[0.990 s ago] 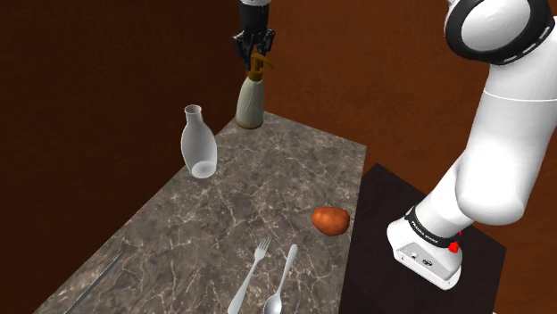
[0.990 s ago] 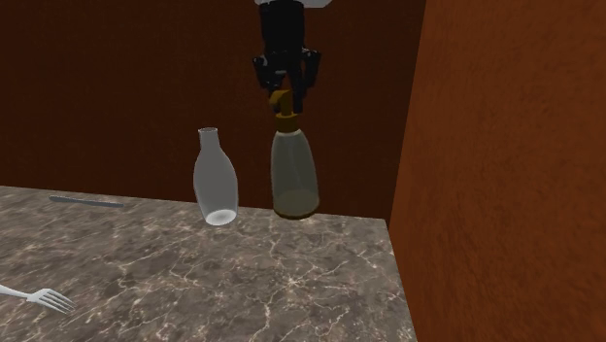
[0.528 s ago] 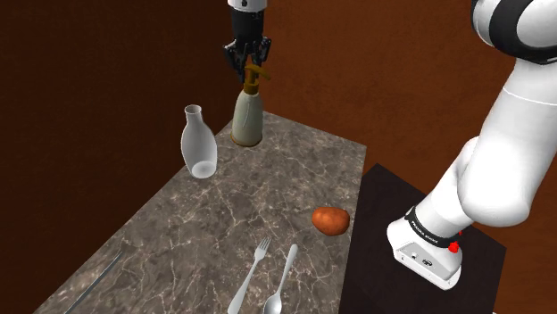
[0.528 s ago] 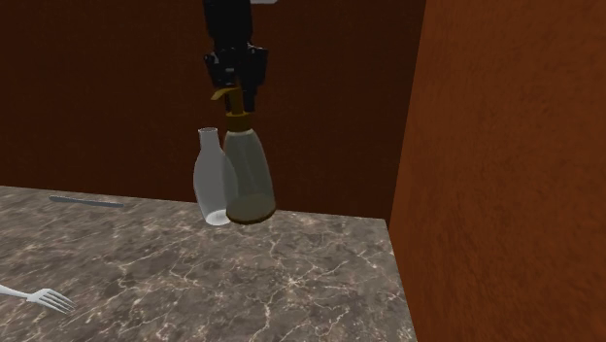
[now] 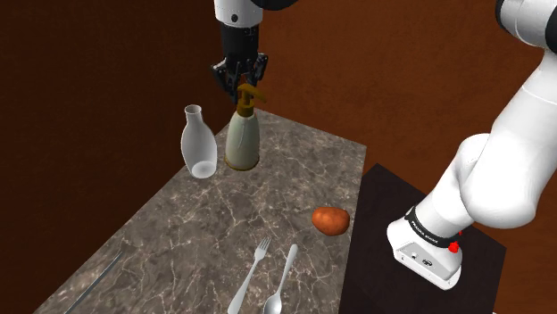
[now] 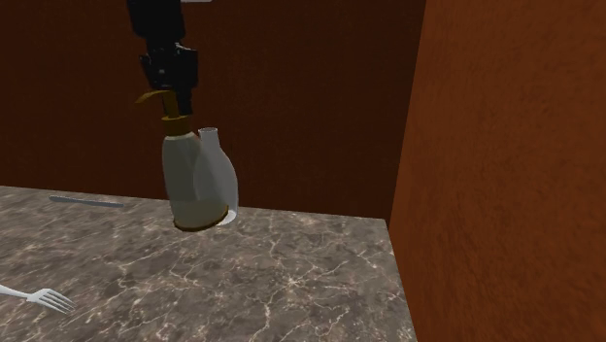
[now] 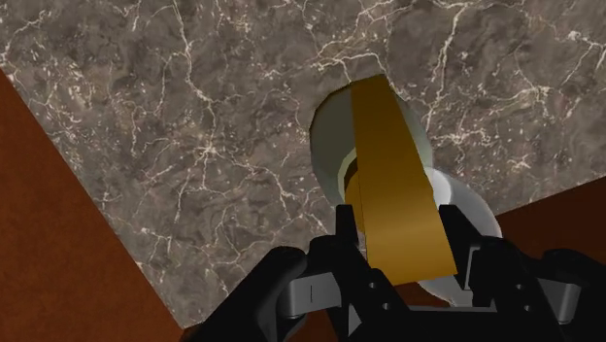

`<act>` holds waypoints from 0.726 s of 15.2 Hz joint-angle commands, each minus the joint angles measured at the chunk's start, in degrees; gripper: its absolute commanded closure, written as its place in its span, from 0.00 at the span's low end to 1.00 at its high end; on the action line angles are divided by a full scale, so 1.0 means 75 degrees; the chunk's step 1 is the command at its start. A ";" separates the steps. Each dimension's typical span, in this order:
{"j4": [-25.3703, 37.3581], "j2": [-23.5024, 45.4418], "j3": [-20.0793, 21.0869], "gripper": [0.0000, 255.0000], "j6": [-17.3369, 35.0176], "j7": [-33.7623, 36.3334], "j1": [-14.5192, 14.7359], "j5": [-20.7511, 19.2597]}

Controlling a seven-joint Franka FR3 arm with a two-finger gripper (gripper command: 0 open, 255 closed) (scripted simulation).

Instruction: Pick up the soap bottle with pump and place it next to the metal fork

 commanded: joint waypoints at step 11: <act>-0.0838 -0.0273 0.0511 1.00 0.0522 0.1166 0.0613 0.0037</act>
